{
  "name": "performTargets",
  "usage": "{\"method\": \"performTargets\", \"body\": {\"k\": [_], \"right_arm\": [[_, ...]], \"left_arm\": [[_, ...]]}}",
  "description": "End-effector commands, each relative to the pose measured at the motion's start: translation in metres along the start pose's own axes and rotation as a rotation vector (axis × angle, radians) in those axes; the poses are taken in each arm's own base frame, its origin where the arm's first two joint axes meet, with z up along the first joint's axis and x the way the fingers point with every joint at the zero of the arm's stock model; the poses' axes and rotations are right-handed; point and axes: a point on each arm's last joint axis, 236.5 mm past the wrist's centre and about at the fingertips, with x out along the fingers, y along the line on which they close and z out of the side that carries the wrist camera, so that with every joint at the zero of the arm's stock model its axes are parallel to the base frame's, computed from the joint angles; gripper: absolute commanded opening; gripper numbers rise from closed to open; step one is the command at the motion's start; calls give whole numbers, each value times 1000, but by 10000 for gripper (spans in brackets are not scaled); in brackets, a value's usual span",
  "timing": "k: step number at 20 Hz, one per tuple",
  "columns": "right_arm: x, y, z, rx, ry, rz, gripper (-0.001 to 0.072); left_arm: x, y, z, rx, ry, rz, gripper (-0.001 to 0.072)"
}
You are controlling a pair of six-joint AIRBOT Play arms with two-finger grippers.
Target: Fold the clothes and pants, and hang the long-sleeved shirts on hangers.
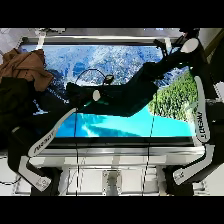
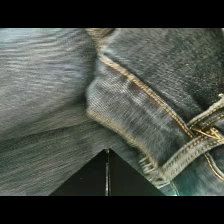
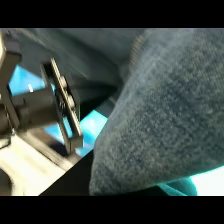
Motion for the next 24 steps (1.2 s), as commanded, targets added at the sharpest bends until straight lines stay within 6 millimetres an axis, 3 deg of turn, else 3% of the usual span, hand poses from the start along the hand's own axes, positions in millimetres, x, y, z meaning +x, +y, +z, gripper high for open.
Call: {"method": "performTargets", "body": {"k": [1,4,7,11,12,13,14,16,18,20,22,24], "right_arm": [[27,45,27,14,-129,40,60],[71,103,24,-57,-156,96,60],[129,162,21,-122,-224,165,60],[208,225,3,-182,-323,239,70],[218,236,-1,-194,-339,251,231],[223,241,-7,-199,-337,257,611],[225,240,-15,-214,-304,245,687],[217,205,-21,-256,-210,148,677],[193,135,-24,-269,-64,-20,675],[157,53,-18,-224,33,-203,674],[129,-12,-14,-131,82,-307,676],[119,-44,-7,19,59,-313,678]], "left_arm": [[-47,44,-2,-27,60,54,15],[-117,91,7,-85,41,122,16],[-184,131,9,-145,-1,199,17],[-244,160,0,-180,-32,260,17],[-253,164,-2,-190,-38,270,16],[-261,168,-3,-202,-47,280,16],[-267,171,-4,-210,-54,287,17],[-274,175,-6,-220,-61,296,17],[-275,175,-7,-216,-56,296,17],[-275,175,-7,-204,-55,296,17],[-275,175,-7,-205,-56,296,17],[-274,174,-7,-205,-56,295,16]]}}
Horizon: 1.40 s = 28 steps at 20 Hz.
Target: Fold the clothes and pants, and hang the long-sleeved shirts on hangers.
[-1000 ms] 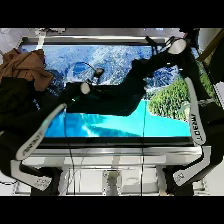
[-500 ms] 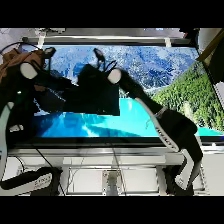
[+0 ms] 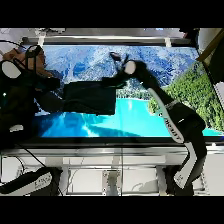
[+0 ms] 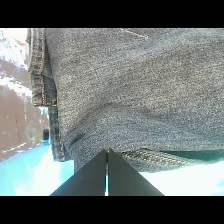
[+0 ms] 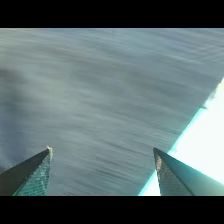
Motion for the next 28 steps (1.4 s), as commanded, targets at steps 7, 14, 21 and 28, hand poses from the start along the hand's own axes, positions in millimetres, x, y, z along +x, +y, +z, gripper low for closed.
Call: {"method": "performTargets", "body": {"k": [7,14,21,28], "right_arm": [[38,-31,-17,462,202,423,695],[91,-21,-44,426,278,461,693],[92,21,-33,284,196,573,283],[57,-76,-3,300,82,411,61]], "left_arm": [[-1,-7,1,-14,-5,-33,17],[-1,-8,-3,-13,10,-36,17],[-1,-9,-8,-13,32,-41,16],[-2,-2,-12,0,49,-13,17]]}}
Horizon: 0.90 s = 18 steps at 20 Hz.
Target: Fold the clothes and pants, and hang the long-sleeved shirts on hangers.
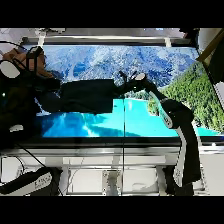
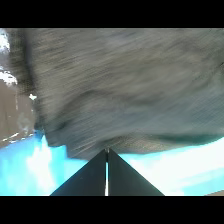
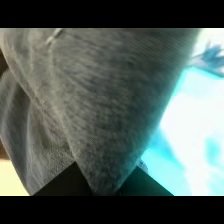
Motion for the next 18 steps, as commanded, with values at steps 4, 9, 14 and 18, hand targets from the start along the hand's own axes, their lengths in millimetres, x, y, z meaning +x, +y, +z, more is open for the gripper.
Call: {"method": "performTargets", "body": {"k": [4,9,14,18], "right_arm": [[-166,-96,42,7,-189,-325,61],[-338,-167,6,157,-307,-630,61],[-447,-224,-106,401,-444,-790,60],[-504,-259,-216,635,-695,-848,61]], "left_arm": [[0,7,-2,11,9,28,17],[0,6,-3,10,11,26,16],[0,5,-3,-12,13,23,17],[0,5,-3,-25,13,23,17]]}}
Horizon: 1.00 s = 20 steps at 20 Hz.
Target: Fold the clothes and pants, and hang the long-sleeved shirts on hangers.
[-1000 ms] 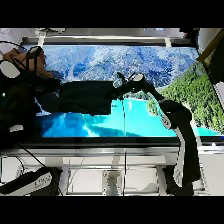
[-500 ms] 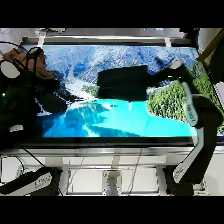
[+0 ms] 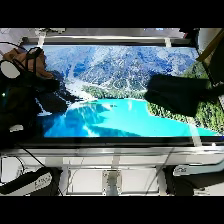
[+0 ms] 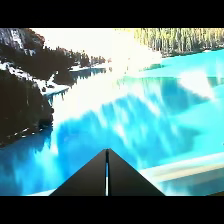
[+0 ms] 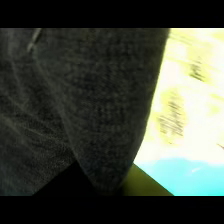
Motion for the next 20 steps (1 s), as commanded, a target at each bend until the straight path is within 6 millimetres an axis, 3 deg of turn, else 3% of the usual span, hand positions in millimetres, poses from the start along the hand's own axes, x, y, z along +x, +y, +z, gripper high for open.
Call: {"method": "performTargets", "body": {"k": [1,5,8,9,11,12,13,15,16,18,19,20], "right_arm": [[-37,-112,-45,267,-162,-124,61],[-68,-204,-121,599,-266,-216,60],[-77,-235,-169,762,-259,-240,63],[-77,-236,-178,790,-238,-230,111],[-81,-228,-184,810,-201,-200,487],[-87,-220,-178,820,-200,-162,561],[-95,-207,-165,844,-225,-94,559],[-128,-171,-115,845,-355,106,556],[-154,-147,-83,809,-459,223,548],[-191,-92,-44,596,-598,340,548],[-194,-59,-40,489,-590,373,546],[-190,-18,-46,353,-537,405,450]], "left_arm": [[0,-1,0,-9,0,-2,17],[0,-3,0,-12,-2,-12,17],[0,-3,0,-13,-2,-12,17],[0,-3,0,-13,-2,-12,17],[0,-5,1,-16,-3,-23,17],[0,-6,1,-17,-5,-27,17],[0,-8,1,-19,-6,-32,17],[0,-8,1,-20,-5,-33,17],[0,-8,1,-20,-5,-33,17],[0,-8,1,-20,-5,-33,17],[0,-8,0,-20,-1,-34,17],[0,-8,-1,-19,5,-35,17]]}}
